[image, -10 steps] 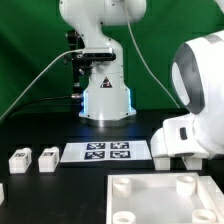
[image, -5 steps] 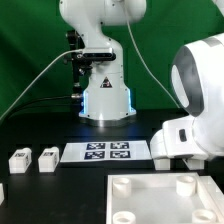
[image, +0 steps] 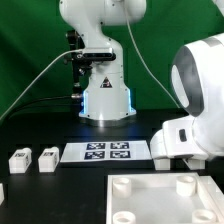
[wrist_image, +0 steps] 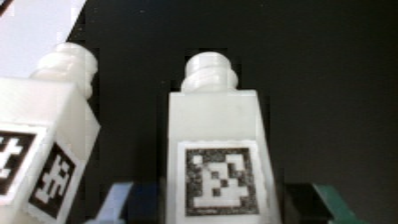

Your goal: Assemble one leg

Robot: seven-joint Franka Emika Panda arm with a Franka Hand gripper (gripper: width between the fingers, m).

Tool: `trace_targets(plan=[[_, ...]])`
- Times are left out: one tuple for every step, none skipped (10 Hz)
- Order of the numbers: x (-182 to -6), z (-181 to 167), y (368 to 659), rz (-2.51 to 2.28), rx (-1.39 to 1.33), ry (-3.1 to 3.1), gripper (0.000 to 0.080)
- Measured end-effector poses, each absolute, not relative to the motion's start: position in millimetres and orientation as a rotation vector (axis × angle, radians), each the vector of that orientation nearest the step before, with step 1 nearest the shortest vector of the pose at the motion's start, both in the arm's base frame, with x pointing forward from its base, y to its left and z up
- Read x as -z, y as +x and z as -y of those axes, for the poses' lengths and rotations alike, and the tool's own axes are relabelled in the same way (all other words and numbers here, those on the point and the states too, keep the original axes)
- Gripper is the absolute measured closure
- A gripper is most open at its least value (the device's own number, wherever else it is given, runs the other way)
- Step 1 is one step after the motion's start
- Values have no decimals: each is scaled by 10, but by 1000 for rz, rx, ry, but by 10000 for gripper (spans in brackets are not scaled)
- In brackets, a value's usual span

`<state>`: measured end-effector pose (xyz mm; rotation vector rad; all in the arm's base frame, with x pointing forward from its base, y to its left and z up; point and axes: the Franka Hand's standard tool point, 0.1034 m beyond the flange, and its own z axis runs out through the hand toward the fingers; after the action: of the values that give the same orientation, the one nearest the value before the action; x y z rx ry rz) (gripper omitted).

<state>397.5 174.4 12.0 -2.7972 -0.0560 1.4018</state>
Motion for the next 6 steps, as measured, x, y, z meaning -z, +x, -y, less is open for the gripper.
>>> trace_targets(plan=[[-120, -1744, 3975, 56, -1402, -2797, 509], [-120, -1744, 3975, 56, -1402, -2797, 509], [-129, -1744, 3991, 57, -1396, -2799, 508], [-233, -1725, 4110, 69, -1340, -2820, 508], [-485, -1660, 4228, 106, -1312, -2817, 508], [-716, -1574, 4377, 124, -1261, -2822, 508]])
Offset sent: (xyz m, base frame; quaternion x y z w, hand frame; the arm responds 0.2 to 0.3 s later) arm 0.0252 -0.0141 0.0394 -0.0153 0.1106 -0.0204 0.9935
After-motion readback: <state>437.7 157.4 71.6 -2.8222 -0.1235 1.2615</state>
